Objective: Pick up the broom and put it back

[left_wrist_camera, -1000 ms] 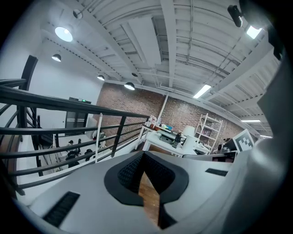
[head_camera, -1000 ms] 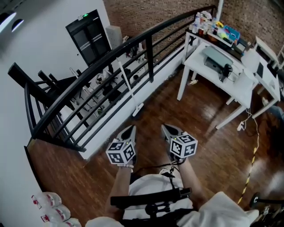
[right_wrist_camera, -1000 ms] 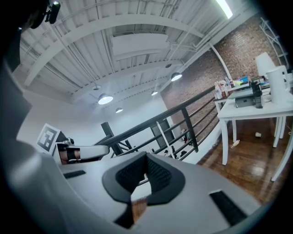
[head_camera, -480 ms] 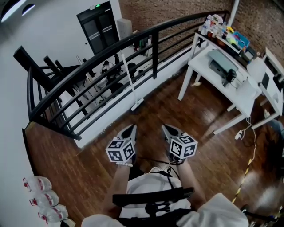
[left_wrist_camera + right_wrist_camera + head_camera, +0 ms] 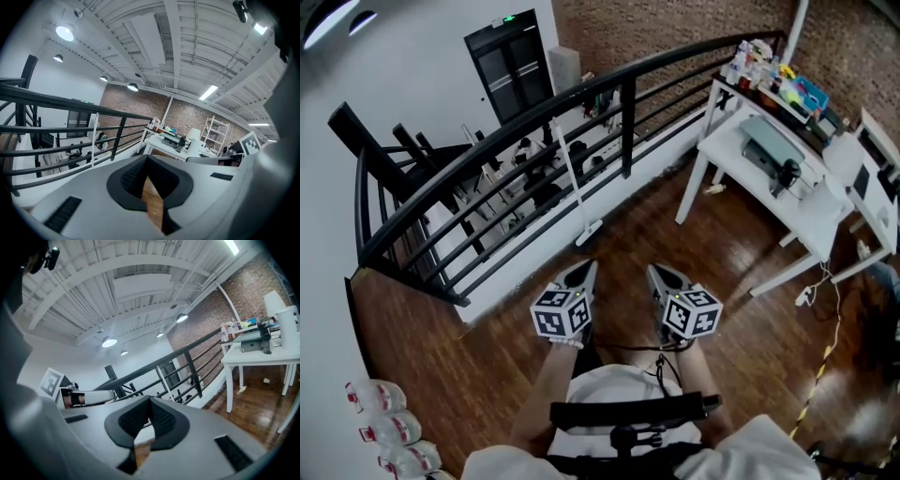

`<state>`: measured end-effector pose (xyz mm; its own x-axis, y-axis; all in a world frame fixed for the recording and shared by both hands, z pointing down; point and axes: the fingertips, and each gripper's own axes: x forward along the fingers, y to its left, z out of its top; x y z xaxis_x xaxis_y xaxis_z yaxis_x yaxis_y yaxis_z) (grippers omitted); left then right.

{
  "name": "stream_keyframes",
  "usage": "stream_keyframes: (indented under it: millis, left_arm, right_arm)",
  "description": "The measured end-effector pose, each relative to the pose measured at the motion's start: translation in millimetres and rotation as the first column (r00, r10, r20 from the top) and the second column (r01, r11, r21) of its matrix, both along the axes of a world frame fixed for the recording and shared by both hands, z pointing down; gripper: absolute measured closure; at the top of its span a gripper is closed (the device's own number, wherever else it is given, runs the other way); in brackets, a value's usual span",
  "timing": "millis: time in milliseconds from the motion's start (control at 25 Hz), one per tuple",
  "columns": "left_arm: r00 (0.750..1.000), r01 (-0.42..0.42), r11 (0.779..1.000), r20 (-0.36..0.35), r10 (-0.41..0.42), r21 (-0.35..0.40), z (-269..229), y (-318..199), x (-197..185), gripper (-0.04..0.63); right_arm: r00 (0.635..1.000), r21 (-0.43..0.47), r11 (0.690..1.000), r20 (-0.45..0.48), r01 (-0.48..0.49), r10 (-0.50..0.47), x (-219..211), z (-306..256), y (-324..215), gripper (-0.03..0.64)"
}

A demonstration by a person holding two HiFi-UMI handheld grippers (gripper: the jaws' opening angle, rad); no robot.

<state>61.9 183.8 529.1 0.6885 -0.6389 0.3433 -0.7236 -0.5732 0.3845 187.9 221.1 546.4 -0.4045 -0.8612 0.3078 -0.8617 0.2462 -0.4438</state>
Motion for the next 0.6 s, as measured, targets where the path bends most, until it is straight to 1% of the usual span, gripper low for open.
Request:
stream_keyframes:
  millis: [200,320,480,600]
  left_arm:
    - [1.0,-0.028,1.0,-0.011,0.028,0.003,1,-50,9,0.607]
    - [0.999,-0.036,0.999,-0.014,0.036,0.008,2,-89,7,0.607]
    - [1.0,-0.025,1.0,-0.019,0.025,0.001,2,-154,-15,0.607]
    - [1.0,-0.013,1.0,-0.023,0.012,-0.023,4,-203,-37,0.607]
  right_arm:
    - [1.0,-0.001,1.0,-0.012,-0.018,0.018,3,3,-43,0.604]
    - [0.999,-0.009,0.999,-0.016,-0.031,0.031,2,6,-79,0.604]
    - [0.999,-0.017,0.999,-0.021,-0.042,0.042,-12,7,-141,0.604]
    - [0.999,-0.028,0.999,-0.027,-0.041,0.04,-32,3,-191,0.604]
